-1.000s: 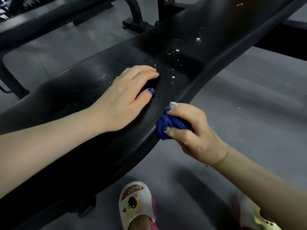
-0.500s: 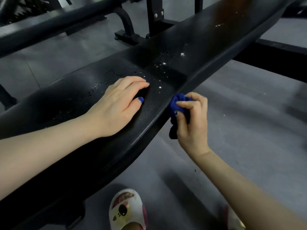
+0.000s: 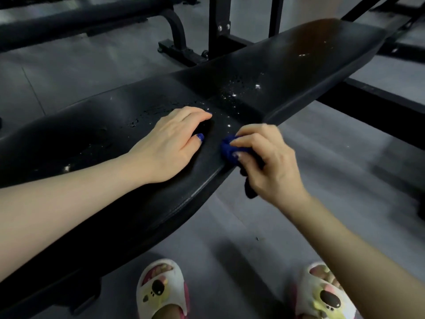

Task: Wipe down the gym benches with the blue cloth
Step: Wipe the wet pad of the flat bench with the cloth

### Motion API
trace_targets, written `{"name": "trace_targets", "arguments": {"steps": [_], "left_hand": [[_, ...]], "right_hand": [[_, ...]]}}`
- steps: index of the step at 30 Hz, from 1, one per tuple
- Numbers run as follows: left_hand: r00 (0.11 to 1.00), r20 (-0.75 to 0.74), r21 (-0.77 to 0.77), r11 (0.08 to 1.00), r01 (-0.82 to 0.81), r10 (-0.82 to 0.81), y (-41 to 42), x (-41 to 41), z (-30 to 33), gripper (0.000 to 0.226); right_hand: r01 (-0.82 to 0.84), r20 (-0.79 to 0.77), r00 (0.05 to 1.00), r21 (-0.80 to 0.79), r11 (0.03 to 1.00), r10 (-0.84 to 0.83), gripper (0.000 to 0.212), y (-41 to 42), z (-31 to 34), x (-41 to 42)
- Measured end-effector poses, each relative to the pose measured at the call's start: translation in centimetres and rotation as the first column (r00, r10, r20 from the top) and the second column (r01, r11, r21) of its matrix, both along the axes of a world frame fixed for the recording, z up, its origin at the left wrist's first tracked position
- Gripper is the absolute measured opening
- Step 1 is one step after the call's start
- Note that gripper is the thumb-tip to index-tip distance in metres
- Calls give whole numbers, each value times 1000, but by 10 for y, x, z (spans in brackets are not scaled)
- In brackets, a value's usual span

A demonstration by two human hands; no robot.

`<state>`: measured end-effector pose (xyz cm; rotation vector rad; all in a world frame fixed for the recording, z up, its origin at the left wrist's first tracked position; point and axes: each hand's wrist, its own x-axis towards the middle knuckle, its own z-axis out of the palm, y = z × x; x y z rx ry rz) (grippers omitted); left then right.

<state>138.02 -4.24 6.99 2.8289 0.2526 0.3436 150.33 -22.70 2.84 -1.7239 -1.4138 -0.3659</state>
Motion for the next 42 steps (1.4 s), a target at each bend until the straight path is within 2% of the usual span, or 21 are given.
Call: {"name": "trace_targets", "arguments": {"steps": [2, 4, 8, 10, 12, 15, 18, 20, 21, 23, 26, 30, 31, 34, 37, 39, 42], "left_hand": [[1000, -7, -12, 1000, -9, 9, -2, 0, 1, 52], [1000, -7, -4, 1000, -10, 10, -2, 1, 1, 52], [1000, 1, 15, 1000, -5, 5, -1, 3, 0, 52], [1000, 0, 10, 1000, -9, 9, -1, 2, 0, 52], [1000, -8, -5, 1000, -13, 13, -2, 2, 1, 52], [1000, -22, -12, 1000, -10, 10, -3, 1, 2, 52], [1000, -21, -2, 1000, 11, -11, 0, 3, 4, 51], [999, -25, 11, 999, 33, -33, 6, 8, 8, 49], [999, -16, 18, 999, 48, -47, 8, 14, 10, 48], [997, 22, 29, 997, 72, -72, 9, 31, 14, 50], [994, 85, 1, 998, 65, -65, 8, 61, 16, 53], [994, 92, -20, 998, 56, -54, 0, 96, 10, 50], [995, 79, -13, 998, 59, -58, -3, 99, 8, 50], [997, 56, -7, 999, 50, -49, -8, 99, 0, 47], [998, 50, -17, 999, 33, -32, -9, 97, 1, 50], [999, 38, -14, 999, 39, -38, -10, 98, 2, 52], [998, 34, -5, 999, 46, -46, -10, 100, 2, 53]], "right_hand": [[149, -70, 987, 11, 989, -148, 13, 2, 3, 12], [187, -85, 979, 32, 982, -184, 11, 5, 6, 3], [-62, 46, 997, 32, 998, 60, 6, 5, 6, -37], [-85, 56, 995, 9, 996, 84, 9, 5, 9, -23], [55, -7, 998, 11, 998, -55, 10, 7, 7, 5], [267, -164, 952, 30, 963, -259, 15, 10, 1, 34], [310, -309, 912, 88, 947, -270, 24, 12, -8, 26], [282, -420, 888, 170, 944, -189, 32, 13, -17, 11], [257, -427, 893, 228, 939, -140, 32, 14, -25, 2], [218, -376, 922, 311, 925, -91, 26, 15, -43, -15], [168, -305, 951, 349, 922, -58, 13, 18, -60, -29], [87, -176, 984, 390, 917, -18, 7, 22, -69, -2], [118, -202, 979, 397, 910, -38, 5, 24, -71, 10], [331, -396, 902, 386, 861, -170, 18, 28, -65, 59], [407, -446, 865, 353, 843, -231, 18, 30, -58, 81], [349, -398, 896, 355, 867, -198, 16, 28, -57, 67], [128, -153, 985, 318, 939, -82, 11, 19, -52, 55]]}}
